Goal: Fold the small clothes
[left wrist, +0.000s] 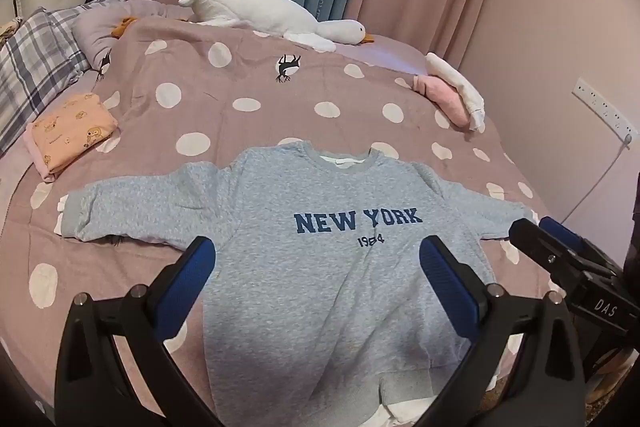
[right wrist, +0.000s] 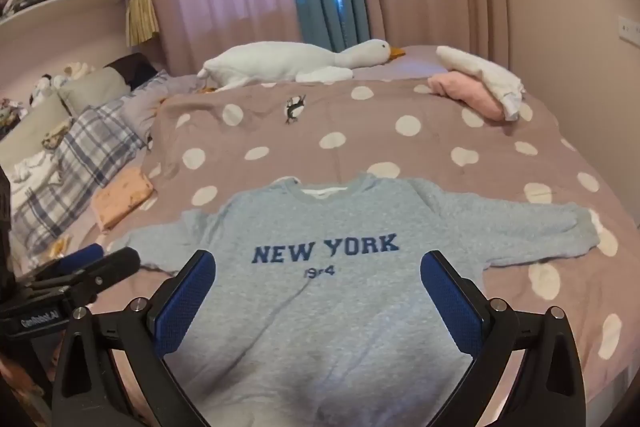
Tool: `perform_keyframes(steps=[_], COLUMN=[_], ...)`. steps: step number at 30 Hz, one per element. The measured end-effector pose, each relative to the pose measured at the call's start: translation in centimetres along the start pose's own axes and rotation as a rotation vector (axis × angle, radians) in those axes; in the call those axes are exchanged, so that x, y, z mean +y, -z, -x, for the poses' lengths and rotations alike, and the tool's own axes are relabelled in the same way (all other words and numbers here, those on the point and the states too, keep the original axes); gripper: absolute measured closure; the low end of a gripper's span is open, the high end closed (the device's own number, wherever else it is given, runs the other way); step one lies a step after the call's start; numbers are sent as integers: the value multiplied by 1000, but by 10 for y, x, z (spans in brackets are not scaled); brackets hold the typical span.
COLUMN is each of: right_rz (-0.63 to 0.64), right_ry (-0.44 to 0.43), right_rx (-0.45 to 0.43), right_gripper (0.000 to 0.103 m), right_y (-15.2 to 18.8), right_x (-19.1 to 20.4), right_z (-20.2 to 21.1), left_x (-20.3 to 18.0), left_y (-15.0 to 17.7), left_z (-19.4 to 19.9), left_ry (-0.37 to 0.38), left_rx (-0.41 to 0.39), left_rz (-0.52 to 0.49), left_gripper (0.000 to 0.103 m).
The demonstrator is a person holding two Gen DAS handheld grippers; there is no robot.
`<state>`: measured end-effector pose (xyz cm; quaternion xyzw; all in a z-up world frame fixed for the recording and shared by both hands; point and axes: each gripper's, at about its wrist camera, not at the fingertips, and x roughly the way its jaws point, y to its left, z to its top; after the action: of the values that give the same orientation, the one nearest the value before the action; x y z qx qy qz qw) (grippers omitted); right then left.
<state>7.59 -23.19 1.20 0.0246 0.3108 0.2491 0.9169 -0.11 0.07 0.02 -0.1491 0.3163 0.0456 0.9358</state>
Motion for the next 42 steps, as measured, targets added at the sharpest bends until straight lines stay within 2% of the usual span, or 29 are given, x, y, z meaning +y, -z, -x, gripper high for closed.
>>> perform_keyframes(steps=[10,25,36,38,42], right_rz=[19,29,30,24,15], right_ry=[-7,-26,-35,-28,-24], right_rx=[4,10,12,13,14], right_gripper=[1,1,1,1,1], right_y=[-2,1,2,2,4], right_x=[8,10,11,11,10], right_z=[1,3,4,3,3], left_x=[5,4,3,3,4], left_y=[1,3,5,7,7], left_z=[8,4,1,-1,-1], left_ry=[63,-39,-32,-13,-18], left_rx=[10,5,38,15,21], left_rz=[44,-37,-27,-20,-23], left_gripper=[1,1,1,1,1])
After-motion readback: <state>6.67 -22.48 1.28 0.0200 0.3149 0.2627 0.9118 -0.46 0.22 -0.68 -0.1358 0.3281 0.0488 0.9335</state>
